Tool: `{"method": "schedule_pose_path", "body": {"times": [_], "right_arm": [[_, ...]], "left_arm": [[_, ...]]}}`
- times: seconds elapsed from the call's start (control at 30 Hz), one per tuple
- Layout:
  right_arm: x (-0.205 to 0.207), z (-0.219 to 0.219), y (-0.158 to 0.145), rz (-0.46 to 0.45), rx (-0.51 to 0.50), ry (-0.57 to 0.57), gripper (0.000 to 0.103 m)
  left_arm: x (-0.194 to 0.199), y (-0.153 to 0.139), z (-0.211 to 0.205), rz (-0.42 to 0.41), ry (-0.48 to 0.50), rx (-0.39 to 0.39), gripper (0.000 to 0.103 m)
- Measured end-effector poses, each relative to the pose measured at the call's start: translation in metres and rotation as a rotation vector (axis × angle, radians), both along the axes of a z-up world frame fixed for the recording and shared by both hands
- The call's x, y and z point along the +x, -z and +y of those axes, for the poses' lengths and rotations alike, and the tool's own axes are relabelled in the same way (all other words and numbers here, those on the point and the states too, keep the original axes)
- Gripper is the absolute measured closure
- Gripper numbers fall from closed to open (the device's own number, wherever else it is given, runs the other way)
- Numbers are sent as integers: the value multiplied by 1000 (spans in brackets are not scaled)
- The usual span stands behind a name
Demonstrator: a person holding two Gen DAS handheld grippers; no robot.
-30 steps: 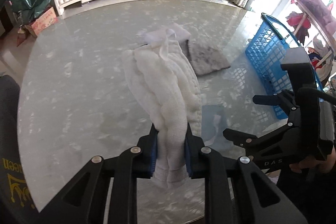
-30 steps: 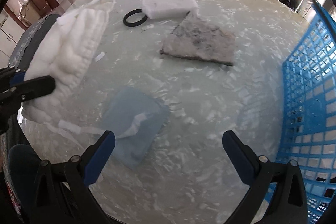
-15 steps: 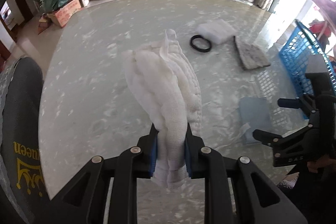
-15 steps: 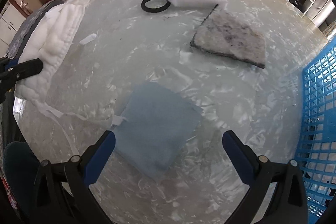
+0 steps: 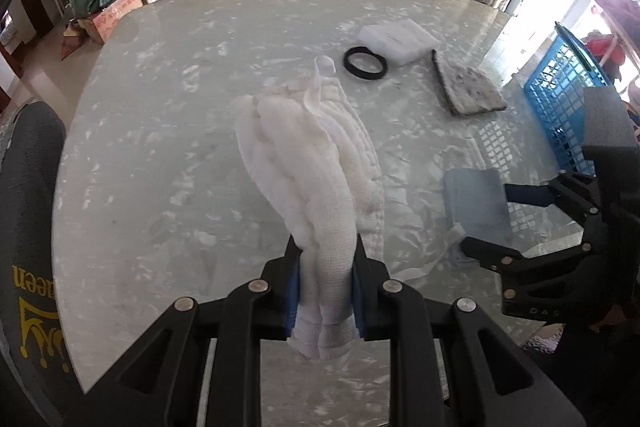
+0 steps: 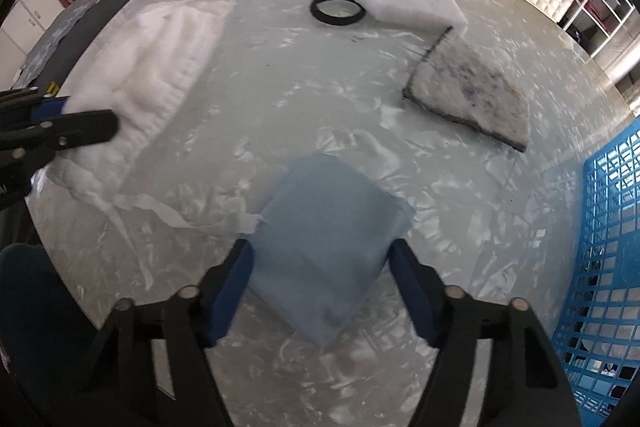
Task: Organize soft objects
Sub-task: 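Grasp the light blue cloth with the right gripper while the left holds the ruffled cloth, then carry the light blue cloth into the blue basket and open the right gripper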
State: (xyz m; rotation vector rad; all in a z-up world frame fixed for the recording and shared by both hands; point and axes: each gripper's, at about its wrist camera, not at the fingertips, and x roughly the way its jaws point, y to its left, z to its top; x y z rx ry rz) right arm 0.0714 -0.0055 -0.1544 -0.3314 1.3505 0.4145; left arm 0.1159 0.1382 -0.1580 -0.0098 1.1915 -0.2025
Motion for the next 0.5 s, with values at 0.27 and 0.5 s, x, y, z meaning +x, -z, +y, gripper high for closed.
{"method": "schedule_pose_path", "body": {"times": [0.27, 0.5], "right_arm": [[-10, 1, -6, 11, 81, -21, 92], [-13, -23, -37, -2, 109, 16, 92]], "left_arm": [[-8, -3, -17, 9, 22, -39, 83], [-16, -20, -33, -6, 37, -46, 83]]}}
